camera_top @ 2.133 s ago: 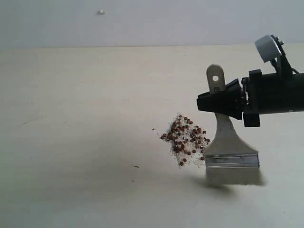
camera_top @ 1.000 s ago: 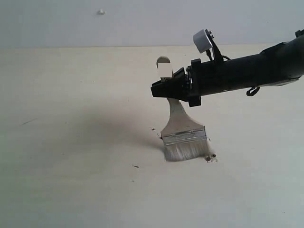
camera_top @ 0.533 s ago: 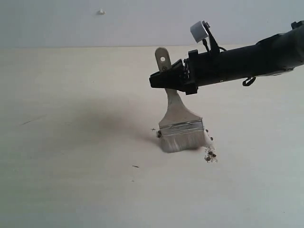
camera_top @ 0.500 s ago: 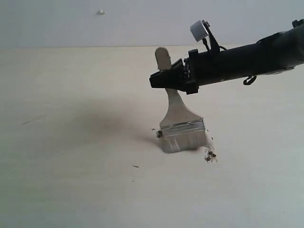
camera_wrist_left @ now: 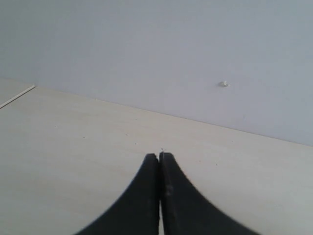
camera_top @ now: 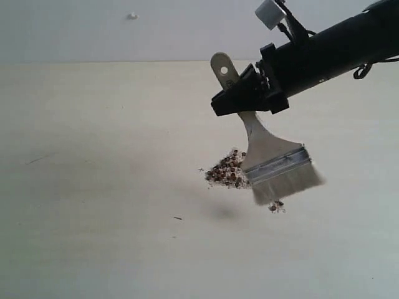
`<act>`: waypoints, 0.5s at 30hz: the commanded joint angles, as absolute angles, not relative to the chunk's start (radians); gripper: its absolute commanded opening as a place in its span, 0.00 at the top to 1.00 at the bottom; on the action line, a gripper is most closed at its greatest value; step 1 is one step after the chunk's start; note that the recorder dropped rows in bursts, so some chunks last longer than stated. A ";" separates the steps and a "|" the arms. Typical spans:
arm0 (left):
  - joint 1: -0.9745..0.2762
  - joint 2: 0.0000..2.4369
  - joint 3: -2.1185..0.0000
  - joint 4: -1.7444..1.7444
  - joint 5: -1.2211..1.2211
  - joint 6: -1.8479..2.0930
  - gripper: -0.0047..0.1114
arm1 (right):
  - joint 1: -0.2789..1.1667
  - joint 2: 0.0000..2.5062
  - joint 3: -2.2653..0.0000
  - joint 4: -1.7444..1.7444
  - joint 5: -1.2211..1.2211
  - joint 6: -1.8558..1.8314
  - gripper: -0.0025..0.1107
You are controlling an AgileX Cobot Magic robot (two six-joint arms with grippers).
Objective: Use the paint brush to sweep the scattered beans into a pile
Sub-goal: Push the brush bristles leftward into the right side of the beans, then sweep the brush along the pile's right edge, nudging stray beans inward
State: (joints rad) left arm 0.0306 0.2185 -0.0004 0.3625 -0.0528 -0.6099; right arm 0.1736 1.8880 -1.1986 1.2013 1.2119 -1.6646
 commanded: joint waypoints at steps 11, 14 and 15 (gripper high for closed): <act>0.035 0.213 0.000 0.355 -0.056 -0.605 0.96 | 0.172 1.943 -1.194 0.965 1.221 -1.541 0.98; 0.035 0.213 0.000 0.355 -0.056 -0.605 0.96 | 0.172 1.957 -1.194 0.967 1.184 -1.543 0.98; 0.035 0.213 0.000 0.355 -0.056 -0.605 0.96 | 0.172 1.961 -1.194 0.967 1.170 -1.550 0.98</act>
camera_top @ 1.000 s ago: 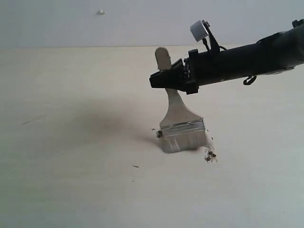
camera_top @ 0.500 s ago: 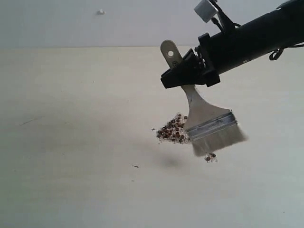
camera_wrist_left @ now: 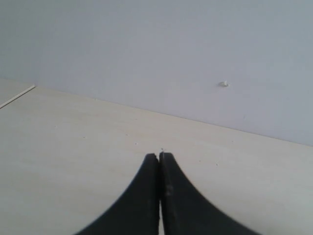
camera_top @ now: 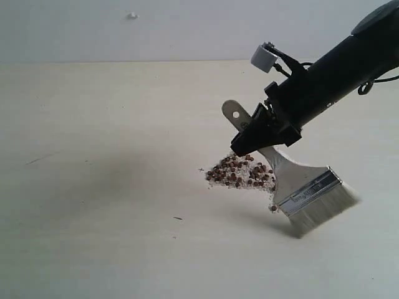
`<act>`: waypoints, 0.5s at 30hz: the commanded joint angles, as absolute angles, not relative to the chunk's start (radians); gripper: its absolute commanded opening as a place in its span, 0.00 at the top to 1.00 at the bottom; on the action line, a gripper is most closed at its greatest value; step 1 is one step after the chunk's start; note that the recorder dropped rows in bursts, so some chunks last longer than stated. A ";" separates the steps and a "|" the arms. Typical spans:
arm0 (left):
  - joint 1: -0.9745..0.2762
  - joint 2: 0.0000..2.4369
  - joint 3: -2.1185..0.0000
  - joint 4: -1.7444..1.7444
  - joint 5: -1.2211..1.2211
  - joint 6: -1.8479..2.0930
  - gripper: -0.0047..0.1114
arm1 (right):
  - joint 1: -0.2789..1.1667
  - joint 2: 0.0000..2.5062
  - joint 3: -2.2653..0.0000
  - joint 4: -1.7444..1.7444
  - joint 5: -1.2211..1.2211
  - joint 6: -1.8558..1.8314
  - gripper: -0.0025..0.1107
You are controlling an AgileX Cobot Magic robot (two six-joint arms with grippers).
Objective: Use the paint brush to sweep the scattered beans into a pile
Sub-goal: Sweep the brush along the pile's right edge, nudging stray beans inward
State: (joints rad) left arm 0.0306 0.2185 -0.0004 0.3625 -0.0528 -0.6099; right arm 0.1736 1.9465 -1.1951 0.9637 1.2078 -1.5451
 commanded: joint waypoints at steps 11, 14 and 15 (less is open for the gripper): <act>0.035 0.213 0.000 0.355 -0.056 -0.605 0.96 | 0.172 2.026 -1.194 1.055 1.029 -1.675 0.98; 0.035 0.213 0.000 0.355 -0.056 -0.605 0.96 | 0.172 2.027 -1.194 1.145 1.033 -1.740 0.98; 0.035 0.213 0.000 0.355 -0.056 -0.605 0.96 | 0.172 2.027 -1.194 1.176 1.035 -1.759 0.98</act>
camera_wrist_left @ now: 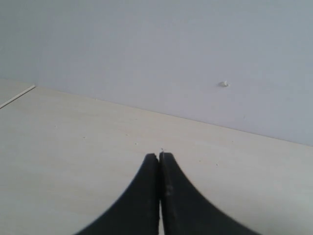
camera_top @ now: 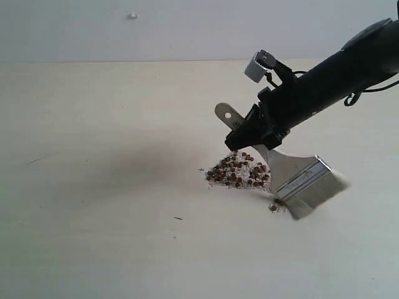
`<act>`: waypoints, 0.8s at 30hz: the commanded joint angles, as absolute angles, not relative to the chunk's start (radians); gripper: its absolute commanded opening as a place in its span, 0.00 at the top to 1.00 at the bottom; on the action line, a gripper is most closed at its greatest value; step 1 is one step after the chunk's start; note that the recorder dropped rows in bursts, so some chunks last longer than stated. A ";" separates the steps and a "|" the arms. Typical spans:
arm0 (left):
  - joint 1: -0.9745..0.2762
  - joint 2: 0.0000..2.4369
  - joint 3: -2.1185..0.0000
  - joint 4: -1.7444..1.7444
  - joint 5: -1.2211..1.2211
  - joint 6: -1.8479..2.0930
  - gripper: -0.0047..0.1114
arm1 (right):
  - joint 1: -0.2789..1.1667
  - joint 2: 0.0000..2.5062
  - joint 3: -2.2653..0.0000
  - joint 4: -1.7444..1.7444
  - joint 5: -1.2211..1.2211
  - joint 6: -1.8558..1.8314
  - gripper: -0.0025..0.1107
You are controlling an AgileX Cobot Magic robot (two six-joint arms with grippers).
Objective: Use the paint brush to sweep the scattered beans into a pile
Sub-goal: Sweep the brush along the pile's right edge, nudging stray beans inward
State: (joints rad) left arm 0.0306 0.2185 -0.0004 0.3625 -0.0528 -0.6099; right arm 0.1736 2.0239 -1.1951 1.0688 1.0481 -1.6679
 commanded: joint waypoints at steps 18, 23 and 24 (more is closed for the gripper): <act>0.035 0.213 0.000 0.355 -0.056 -0.605 0.96 | 0.172 1.932 -1.194 1.280 1.029 -1.755 0.98; 0.035 0.213 0.000 0.355 -0.056 -0.605 0.96 | 0.172 1.851 -1.194 1.118 1.144 -1.599 0.98; 0.035 0.213 0.000 0.355 -0.056 -0.605 0.96 | 0.172 1.851 -1.194 1.100 1.155 -1.584 0.98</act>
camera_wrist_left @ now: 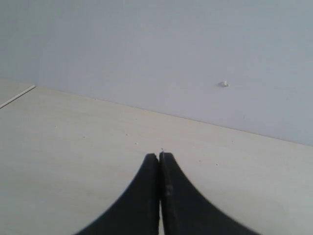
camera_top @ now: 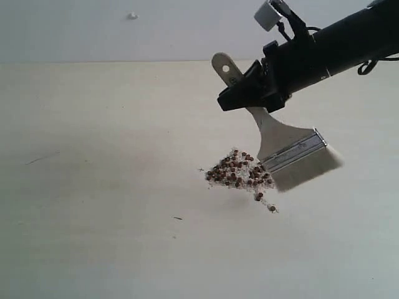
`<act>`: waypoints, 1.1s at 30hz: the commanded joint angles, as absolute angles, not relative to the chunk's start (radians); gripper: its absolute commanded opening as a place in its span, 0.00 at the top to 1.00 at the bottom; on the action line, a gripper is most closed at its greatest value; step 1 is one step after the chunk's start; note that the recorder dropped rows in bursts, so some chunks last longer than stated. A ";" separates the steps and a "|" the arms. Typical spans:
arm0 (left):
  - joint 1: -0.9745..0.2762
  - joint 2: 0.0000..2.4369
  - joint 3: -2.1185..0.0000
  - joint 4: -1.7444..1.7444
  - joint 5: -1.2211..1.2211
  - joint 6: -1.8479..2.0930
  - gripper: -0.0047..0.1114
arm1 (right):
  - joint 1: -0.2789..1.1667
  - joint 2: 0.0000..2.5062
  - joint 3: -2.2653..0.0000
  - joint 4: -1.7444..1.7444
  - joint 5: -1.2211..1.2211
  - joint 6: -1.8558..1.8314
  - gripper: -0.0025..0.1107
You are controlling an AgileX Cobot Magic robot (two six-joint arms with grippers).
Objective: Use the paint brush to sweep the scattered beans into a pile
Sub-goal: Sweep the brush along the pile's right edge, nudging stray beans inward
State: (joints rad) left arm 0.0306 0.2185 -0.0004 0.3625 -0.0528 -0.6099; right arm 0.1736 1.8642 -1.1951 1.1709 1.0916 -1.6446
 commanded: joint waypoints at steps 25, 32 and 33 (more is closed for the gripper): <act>0.035 0.213 0.000 0.355 -0.056 -0.605 0.96 | 0.175 2.005 -1.194 1.286 1.088 -1.764 0.98; 0.035 0.213 0.000 0.355 -0.056 -0.605 0.96 | 0.175 2.005 -1.194 1.350 1.059 -1.812 0.98; 0.035 0.213 0.000 0.355 -0.056 -0.605 0.96 | 0.175 2.005 -1.194 1.362 1.058 -1.815 0.98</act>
